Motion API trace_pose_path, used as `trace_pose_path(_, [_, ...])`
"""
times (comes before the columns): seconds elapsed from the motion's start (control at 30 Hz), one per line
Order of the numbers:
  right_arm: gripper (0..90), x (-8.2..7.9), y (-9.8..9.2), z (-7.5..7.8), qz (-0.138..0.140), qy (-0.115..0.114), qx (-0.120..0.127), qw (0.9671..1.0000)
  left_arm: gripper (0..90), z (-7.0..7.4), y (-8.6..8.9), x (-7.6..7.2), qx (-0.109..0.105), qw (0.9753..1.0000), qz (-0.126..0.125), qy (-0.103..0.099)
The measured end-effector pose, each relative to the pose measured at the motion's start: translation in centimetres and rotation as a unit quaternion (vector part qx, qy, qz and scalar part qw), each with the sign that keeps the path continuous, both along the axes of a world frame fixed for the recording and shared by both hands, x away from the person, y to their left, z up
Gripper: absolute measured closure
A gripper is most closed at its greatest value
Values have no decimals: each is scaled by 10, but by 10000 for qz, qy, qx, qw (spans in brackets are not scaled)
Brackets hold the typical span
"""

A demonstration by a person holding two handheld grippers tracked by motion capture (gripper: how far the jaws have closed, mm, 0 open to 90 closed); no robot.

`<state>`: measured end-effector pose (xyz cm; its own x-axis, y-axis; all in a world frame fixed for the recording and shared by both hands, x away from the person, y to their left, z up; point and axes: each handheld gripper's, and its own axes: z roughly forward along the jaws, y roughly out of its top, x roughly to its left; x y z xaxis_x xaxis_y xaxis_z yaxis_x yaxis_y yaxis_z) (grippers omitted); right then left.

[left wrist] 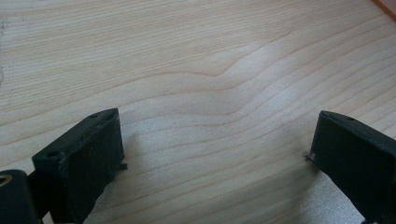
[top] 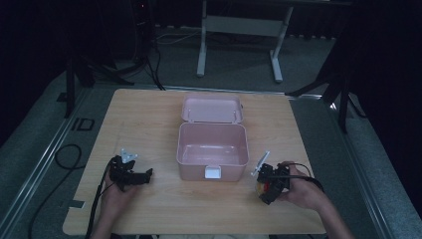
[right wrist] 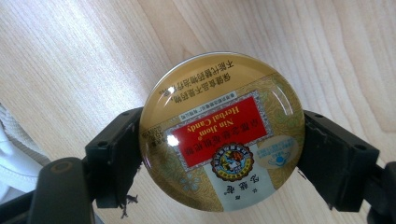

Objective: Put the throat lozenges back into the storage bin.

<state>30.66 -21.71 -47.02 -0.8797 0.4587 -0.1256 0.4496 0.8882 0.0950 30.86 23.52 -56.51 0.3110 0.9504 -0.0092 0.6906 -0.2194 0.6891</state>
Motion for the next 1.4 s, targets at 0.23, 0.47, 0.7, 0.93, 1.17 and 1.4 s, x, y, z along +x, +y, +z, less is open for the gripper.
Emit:
trace_pose_path(0.23, [200, 1, 1, 9, 48, -59, -19, 10000, 29, 0, 0, 0, 0, 10000, 1, -2])
trace_pose_path(0.47, [200, 3, 2, 18, 33, -86, -5, 10000, 30, 0, 0, 0, 3, 10000, -1, 1])
trace_pose_path(0.7, [200, 4, 1, 26, 61, -143, 0, 9999, 30, 0, 0, 0, 0, 10000, 1, -1])
trace_pose_path(0.93, [200, 4, 2, 33, 82, -173, 4, 9998, 30, 0, 0, 0, 0, 10000, 1, 0])
trace_pose_path(1.17, [200, 6, 6, 41, 166, -188, -1, 9997, 29, 0, 0, 0, 0, 10000, 0, 0])
trace_pose_path(1.4, [200, 11, 7, 48, 208, -157, 30, 9997, 30, 0, 0, 0, 0, 10000, 0, 0])
